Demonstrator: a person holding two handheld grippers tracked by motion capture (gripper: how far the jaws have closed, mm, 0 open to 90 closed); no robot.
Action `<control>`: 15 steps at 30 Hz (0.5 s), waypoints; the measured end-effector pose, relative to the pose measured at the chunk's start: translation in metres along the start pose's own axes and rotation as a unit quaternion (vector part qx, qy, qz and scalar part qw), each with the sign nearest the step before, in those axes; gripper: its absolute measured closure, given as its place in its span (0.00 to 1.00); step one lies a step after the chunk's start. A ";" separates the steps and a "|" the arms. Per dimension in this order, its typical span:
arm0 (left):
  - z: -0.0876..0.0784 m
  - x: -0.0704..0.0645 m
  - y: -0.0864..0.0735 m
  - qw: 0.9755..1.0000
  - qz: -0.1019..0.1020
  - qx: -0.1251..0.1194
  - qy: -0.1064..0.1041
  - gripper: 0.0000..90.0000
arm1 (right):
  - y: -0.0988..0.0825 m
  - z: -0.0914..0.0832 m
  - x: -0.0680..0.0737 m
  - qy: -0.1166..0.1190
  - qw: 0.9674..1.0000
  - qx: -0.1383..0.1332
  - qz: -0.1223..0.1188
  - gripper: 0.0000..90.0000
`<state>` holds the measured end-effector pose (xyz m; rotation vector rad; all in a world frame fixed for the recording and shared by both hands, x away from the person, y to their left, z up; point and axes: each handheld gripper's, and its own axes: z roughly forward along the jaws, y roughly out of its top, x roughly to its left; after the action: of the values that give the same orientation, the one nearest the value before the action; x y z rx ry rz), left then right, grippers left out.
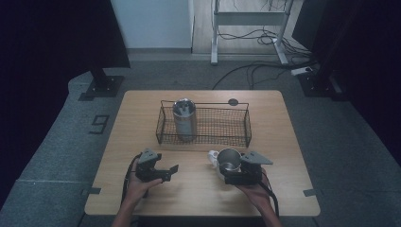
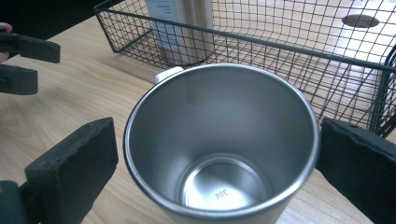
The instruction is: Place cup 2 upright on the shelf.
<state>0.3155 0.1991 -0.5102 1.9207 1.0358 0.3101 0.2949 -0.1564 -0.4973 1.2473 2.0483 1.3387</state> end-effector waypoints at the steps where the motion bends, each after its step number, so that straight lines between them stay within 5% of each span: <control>1: 0.000 0.000 0.000 1.000 0.000 0.001 -0.001 0.09 | 0.000 0.001 0.000 -0.001 1.000 0.001 -0.001 0.00; 15: 0.000 0.000 0.000 1.000 -0.001 0.004 -0.001 0.09 | -0.002 0.021 0.005 -0.017 1.000 0.011 -0.021 0.00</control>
<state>0.3158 0.1989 -0.5103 1.9271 1.0395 0.3034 0.3063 -0.1421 -0.5080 1.2221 2.0593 1.2708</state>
